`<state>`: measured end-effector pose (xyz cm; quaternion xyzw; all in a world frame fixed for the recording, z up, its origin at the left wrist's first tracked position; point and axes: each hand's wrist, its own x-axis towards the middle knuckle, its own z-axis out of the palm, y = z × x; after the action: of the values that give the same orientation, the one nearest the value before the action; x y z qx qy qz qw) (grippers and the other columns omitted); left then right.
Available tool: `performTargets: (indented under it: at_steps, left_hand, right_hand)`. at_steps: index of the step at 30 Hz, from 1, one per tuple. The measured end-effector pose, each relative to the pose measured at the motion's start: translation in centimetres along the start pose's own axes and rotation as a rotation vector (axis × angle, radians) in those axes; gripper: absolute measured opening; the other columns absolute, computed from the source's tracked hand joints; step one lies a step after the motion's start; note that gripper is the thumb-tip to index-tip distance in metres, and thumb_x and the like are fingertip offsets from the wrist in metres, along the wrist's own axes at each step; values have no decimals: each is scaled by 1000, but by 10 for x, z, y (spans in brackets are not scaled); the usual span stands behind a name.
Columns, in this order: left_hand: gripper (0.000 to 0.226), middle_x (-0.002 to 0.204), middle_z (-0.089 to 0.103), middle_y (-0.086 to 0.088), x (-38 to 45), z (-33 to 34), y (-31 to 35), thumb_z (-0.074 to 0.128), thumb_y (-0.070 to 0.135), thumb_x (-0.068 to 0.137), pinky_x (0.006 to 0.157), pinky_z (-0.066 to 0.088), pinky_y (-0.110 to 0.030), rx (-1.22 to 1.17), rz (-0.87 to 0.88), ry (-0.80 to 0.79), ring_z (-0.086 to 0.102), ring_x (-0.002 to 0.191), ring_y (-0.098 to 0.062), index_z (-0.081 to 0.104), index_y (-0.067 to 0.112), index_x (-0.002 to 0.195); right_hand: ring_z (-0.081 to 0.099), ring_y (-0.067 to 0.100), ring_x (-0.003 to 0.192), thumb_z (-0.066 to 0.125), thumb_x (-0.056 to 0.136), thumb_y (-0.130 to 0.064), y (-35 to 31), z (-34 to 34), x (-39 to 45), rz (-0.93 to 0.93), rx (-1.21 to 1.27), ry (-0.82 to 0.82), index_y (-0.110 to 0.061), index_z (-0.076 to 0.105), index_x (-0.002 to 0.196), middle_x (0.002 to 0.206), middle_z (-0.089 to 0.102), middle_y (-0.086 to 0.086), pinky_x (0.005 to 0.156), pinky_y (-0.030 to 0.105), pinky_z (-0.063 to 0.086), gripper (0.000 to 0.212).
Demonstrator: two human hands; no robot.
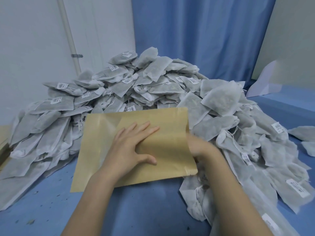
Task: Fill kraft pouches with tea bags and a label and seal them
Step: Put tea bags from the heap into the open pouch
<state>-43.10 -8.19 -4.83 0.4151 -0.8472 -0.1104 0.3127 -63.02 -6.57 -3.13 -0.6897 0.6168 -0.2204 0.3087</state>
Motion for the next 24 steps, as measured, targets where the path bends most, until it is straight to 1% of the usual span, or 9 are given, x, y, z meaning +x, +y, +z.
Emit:
performTargets:
  at_steps: [3, 5, 7, 9, 11, 15, 18, 21, 24]
  left_hand:
    - [89, 145, 24, 27, 3, -2, -3, 83, 42, 57, 115, 4, -30, 22, -39, 118, 16, 144, -12, 28, 62, 124]
    - [90, 143, 21, 28, 5, -1, -4, 83, 42, 58, 116, 3, -32, 24, -56, 147, 15, 144, -13, 27, 62, 124]
    - [89, 143, 20, 28, 7, 1, -6, 83, 42, 58, 116, 2, -32, 20, -62, 139, 14, 145, -13, 26, 63, 124]
    - [90, 143, 20, 29, 7, 2, -8, 83, 42, 59, 116, 1, -31, 6, -69, 127, 13, 145, -13, 26, 63, 125]
    - [90, 144, 21, 29, 7, 1, -10, 83, 43, 58, 116, 1, -31, -18, -72, 129, 13, 145, -11, 27, 63, 125]
    - [90, 144, 23, 31, 6, -3, -13, 81, 46, 56, 117, 5, -34, -53, -88, 143, 15, 144, -9, 28, 64, 126]
    - [90, 145, 24, 30, 6, -5, -14, 81, 47, 56, 117, 8, -36, -64, -106, 147, 15, 143, -8, 28, 63, 127]
    - [91, 148, 26, 27, 5, -7, -14, 81, 47, 56, 117, 9, -36, -67, -116, 160, 16, 143, -7, 29, 61, 129]
    - [92, 150, 27, 23, 5, -8, -15, 81, 46, 55, 118, 9, -37, -74, -127, 172, 15, 143, -8, 31, 59, 131]
  right_hand:
    - [56, -3, 63, 56, 83, -4, 1, -33, -13, -185, 51, 285, -14, 71, 91, 73, 65, -9, 54, 4, 39, 20]
    - [53, -13, 86, 59, 75, -7, 10, -47, -16, -197, -187, 450, -32, 71, 92, 90, 64, -22, 76, 4, 39, 33]
    - [35, 3, 123, 63, 73, -17, 18, -47, -17, -122, -516, 390, -42, 63, 107, 127, 50, -18, 104, 24, 26, 43]
    - [20, 13, 133, 65, 73, -27, 26, -41, -12, 20, -711, 264, -48, 52, 119, 139, 35, -14, 104, 32, 14, 52]
    - [28, 15, 127, 62, 79, -28, 31, -35, -4, 44, -773, 325, -44, 52, 120, 133, 46, -12, 99, 31, 17, 45]
    - [53, 10, 102, 59, 85, -13, 28, -38, 0, -231, -359, 766, -25, 67, 111, 103, 69, -1, 94, 16, 36, 30]
    - [53, -8, 74, 59, 86, -19, 20, -40, -3, -327, 82, 1084, -26, 67, 101, 84, 61, -22, 70, -3, 33, 19]
    - [53, -15, 79, 58, 88, -28, 18, -39, 1, -254, 425, 1264, -27, 61, 98, 88, 59, -25, 80, 6, 41, 10]
    - [59, 13, 104, 61, 87, -26, 16, -38, 6, -140, 848, 1201, -30, 55, 86, 104, 63, -4, 99, 40, 44, 8]
